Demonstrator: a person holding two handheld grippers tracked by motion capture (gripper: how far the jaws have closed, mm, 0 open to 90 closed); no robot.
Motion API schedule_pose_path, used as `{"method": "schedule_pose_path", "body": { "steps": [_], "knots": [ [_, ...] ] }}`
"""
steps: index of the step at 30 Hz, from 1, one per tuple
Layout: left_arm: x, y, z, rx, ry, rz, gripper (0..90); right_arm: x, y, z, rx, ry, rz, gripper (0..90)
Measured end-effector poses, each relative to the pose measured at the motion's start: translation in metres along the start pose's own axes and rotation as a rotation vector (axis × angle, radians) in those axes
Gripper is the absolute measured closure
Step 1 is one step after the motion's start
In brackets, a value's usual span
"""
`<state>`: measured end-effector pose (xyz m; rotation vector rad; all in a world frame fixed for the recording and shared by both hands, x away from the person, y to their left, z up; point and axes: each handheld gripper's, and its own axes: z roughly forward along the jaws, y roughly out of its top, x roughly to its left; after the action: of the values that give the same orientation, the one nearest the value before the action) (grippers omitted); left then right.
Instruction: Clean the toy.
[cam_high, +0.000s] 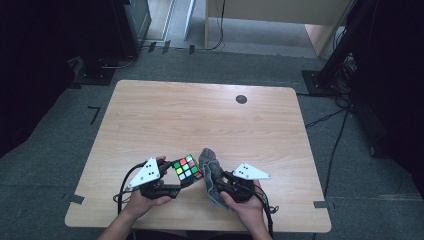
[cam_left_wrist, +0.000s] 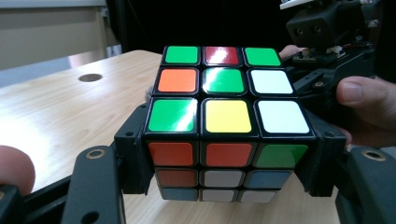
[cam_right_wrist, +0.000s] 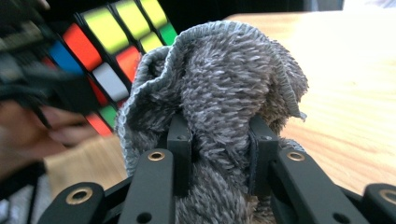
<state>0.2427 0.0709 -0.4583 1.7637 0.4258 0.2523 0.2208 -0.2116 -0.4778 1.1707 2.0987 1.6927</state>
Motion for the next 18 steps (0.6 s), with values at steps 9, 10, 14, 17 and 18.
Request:
{"method": "schedule_pose_path", "body": {
  "steps": [9,10,14,17,18],
  "knots": [
    [-0.009,0.007,-0.005,-0.023,-0.007,0.008,34.1,0.005,0.019,-0.013,-0.096,0.030,0.115,69.2],
    [-0.010,0.008,-0.005,-0.027,-0.011,0.008,34.1,0.009,0.021,-0.013,-0.093,0.041,0.096,69.2],
    [-0.011,0.012,-0.008,-0.036,-0.016,0.009,34.0,0.014,0.016,-0.009,-0.060,0.020,0.058,69.4],
    [-0.008,0.015,-0.013,-0.076,-0.013,-0.020,34.0,0.008,0.010,-0.006,0.008,-0.043,0.026,69.6],
    [-0.007,0.016,-0.014,-0.086,-0.013,-0.029,34.1,0.005,0.006,-0.005,0.029,-0.059,0.025,69.7]
  ]
}}
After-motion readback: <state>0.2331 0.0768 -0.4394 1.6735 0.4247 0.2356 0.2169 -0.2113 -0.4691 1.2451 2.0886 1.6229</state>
